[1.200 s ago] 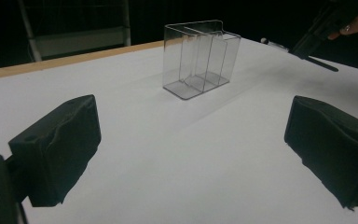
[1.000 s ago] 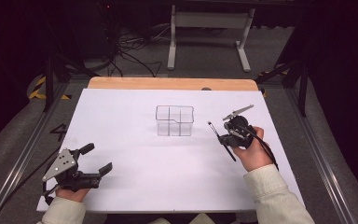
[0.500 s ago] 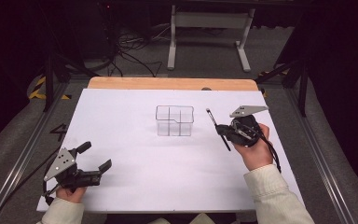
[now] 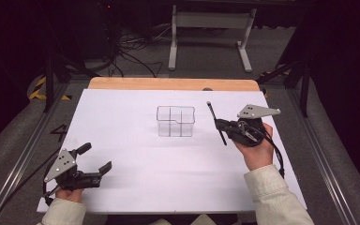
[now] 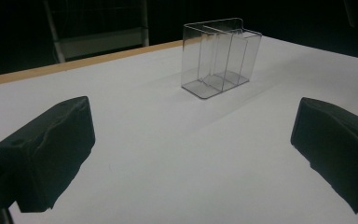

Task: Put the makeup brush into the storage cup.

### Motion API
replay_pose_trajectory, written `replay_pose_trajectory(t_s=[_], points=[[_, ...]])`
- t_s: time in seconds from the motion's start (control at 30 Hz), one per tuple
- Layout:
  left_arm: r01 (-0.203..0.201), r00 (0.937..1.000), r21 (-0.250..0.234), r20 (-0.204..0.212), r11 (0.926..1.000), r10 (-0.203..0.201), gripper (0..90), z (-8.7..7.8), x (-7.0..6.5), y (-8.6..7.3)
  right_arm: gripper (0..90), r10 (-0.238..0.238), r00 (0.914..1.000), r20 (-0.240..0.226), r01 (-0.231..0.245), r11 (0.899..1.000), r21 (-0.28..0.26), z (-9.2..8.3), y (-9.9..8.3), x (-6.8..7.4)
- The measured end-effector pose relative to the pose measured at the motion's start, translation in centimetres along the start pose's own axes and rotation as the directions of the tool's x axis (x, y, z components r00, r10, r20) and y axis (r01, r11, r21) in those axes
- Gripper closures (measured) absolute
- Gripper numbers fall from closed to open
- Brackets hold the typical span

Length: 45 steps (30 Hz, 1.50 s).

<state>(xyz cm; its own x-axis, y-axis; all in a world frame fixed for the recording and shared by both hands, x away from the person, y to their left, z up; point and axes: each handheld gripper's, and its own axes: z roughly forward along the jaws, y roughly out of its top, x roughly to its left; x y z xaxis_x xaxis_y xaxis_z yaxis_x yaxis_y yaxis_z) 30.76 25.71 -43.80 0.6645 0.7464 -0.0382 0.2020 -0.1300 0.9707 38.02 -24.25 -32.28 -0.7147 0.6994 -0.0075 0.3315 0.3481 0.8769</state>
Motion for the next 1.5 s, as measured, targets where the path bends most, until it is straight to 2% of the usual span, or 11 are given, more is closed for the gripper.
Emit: replay_pose_trajectory(t_s=[0.2,0.43,0.6,1.0,1.13,1.5], points=[[-0.003,0.9999,0.000,0.010,1.0000,0.003,0.3,0.0,0.0,0.0,84.0,0.002,0.9992,-0.040,-0.005,0.998,-0.065,-0.1,-0.1,-0.2],[-0.012,0.9997,-0.011,0.020,0.9999,0.012,0.1,0.0,0.1,-0.1,83.9,-0.030,0.9975,-0.064,0.018,0.984,-0.176,-0.5,-0.1,-0.2],[-0.015,0.9996,-0.009,0.025,0.9998,0.016,0.1,0.0,0.1,-0.1,83.9,-0.028,0.9952,-0.094,0.007,0.976,-0.217,-0.3,-0.2,-0.5],[-0.015,0.9993,-0.013,0.034,0.9998,0.015,0.0,0.1,0.1,-0.2,83.9,-0.045,0.9903,-0.131,0.007,0.960,-0.281,0.1,-0.2,-0.7],[-0.018,0.9992,-0.013,0.036,0.9998,0.018,0.0,0.1,0.1,-0.2,83.9,-0.049,0.9890,-0.139,0.006,0.955,-0.297,0.8,0.1,-0.7],[-0.017,0.9990,-0.013,0.040,0.9998,0.018,0.0,0.2,0.1,-0.3,83.9,-0.050,0.9879,-0.147,0.002,0.952,-0.306,2.8,1.1,-0.3]])
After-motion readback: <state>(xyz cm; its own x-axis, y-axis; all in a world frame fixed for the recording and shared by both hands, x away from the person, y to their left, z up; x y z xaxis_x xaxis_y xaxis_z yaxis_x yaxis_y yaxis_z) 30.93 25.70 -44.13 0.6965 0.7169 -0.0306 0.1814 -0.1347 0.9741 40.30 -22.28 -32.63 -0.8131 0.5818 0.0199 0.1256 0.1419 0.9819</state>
